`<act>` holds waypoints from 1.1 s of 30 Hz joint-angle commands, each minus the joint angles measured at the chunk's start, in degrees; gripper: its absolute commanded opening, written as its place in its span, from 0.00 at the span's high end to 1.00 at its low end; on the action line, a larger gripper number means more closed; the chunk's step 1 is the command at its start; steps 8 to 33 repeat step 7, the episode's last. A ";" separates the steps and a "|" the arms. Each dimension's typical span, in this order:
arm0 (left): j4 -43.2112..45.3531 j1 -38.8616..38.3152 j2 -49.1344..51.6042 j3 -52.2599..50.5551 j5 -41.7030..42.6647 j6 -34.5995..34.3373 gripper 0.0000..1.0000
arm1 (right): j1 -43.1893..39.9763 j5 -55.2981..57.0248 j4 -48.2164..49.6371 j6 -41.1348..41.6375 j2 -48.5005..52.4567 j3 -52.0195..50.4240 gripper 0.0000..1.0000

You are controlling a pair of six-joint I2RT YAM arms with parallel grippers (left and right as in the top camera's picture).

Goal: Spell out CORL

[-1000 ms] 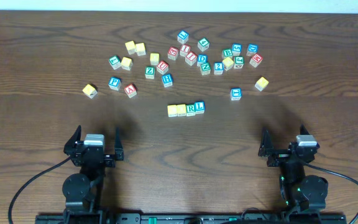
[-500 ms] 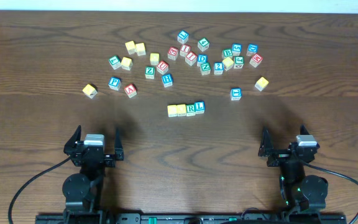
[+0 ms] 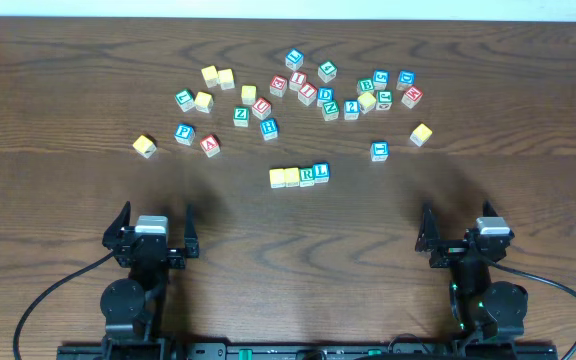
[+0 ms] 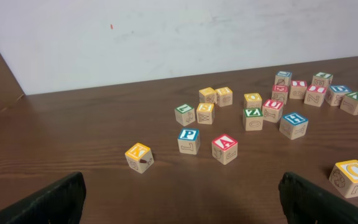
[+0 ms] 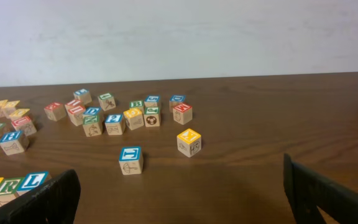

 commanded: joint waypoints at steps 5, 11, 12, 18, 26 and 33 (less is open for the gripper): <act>-0.83 0.31 -0.39 -1.64 -0.50 0.48 0.02 | 0.70 -0.20 -0.15 -0.48 -0.31 -0.17 0.01; -0.83 0.31 -0.39 -1.64 -0.50 0.48 0.02 | 0.70 -0.17 -0.15 -0.48 -0.31 -0.17 0.01; -0.83 0.31 -0.39 -1.64 -0.50 0.48 0.02 | 0.70 -0.17 -0.15 -0.48 -0.31 -0.17 0.01; -0.83 0.31 -0.39 -1.64 -0.50 0.48 0.02 | 0.70 -0.17 -0.15 -0.48 -0.31 -0.17 0.01; -0.83 0.31 -0.39 -1.64 -0.50 0.48 0.02 | 0.70 -0.17 -0.15 -0.48 -0.31 -0.17 0.01; -0.83 0.31 -0.39 -1.64 -0.50 0.48 0.02 | 0.70 -0.17 -0.15 -0.48 -0.31 -0.17 0.01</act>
